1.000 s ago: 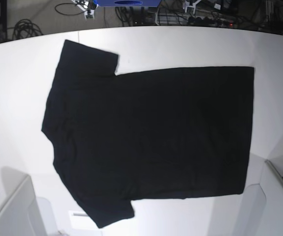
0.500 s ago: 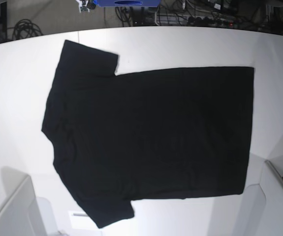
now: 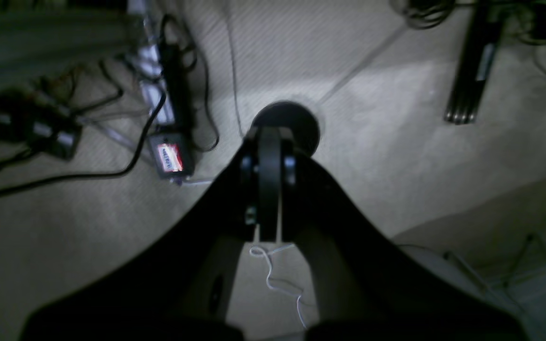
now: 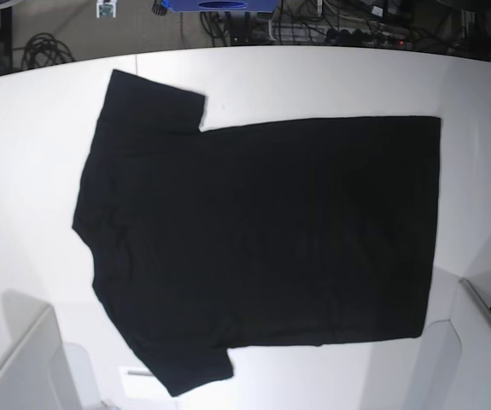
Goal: Fold the T-shirt properly
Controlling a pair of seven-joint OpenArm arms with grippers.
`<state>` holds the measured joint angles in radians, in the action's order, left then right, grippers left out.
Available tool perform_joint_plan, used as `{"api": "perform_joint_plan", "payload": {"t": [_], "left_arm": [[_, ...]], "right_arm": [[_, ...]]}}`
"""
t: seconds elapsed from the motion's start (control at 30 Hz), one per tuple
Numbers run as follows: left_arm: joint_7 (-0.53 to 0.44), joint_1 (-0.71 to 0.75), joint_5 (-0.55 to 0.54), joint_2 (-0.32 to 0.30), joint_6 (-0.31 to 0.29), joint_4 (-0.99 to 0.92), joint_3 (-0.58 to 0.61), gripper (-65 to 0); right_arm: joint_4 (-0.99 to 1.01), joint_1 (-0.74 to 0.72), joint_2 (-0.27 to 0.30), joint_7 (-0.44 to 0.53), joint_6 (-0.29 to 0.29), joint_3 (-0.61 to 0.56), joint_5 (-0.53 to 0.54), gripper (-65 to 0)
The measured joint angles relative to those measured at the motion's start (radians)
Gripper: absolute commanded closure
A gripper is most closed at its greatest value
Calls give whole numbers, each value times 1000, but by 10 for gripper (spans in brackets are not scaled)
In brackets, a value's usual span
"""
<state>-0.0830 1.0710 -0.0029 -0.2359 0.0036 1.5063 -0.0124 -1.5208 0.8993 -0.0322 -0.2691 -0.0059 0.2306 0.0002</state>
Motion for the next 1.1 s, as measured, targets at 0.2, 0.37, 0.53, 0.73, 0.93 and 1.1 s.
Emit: {"api": "perform_joint_plan", "payload": {"t": [0.2, 0.37, 0.53, 0.73, 0.93, 1.1], "left_arm": [[-6, 99, 2, -1, -3, 199, -76, 0], [7, 125, 1, 0, 0, 306, -164, 0], [6, 132, -23, 19, -8, 418, -204, 0], [13, 101, -391, 11, -1, 441, -355, 0], [14, 76, -512, 13, -3, 439, -483, -355], [12, 15, -523, 16, -3, 426, -531, -436]], "right_arm": [[-248, 42, -36, -51, 5, 52, 3, 0], [-378, 43, -46, -99, 5, 59, 6, 0], [-467, -24, -48, -97, 5, 58, 15, 0], [-465, -126, -42, -105, 5, 86, 362, -27], [-460, -195, 35, -101, -5, 108, 585, -389], [-426, -232, 124, -105, -5, 103, 847, -417]]}}
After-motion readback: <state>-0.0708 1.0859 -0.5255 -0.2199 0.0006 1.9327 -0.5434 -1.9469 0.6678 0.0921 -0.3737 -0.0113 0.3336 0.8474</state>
